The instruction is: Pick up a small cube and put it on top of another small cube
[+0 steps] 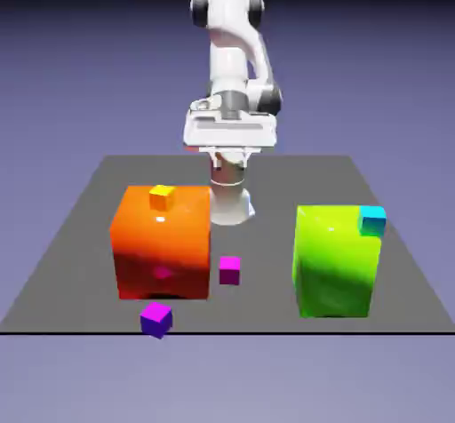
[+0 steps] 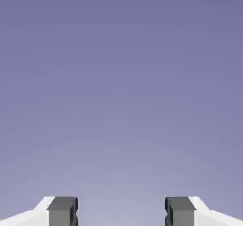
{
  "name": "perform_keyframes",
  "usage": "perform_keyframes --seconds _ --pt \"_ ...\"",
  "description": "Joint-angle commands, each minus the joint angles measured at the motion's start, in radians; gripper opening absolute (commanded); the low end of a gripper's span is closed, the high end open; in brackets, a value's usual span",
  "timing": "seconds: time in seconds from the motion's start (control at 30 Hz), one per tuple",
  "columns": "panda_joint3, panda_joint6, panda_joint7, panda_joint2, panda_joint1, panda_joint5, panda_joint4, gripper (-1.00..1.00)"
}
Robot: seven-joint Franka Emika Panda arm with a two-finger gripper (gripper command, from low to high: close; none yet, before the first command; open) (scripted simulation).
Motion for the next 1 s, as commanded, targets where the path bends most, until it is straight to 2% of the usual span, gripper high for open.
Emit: perform_keyframes --seconds 0.0,0.97 --pt "-0.015 -0.035 -0.002 0.036 0.002 0.012 0.033 0.00" --pt "-0.437 -1.053 -0.068 1.087 0.074 0.349 0.997 0.00"
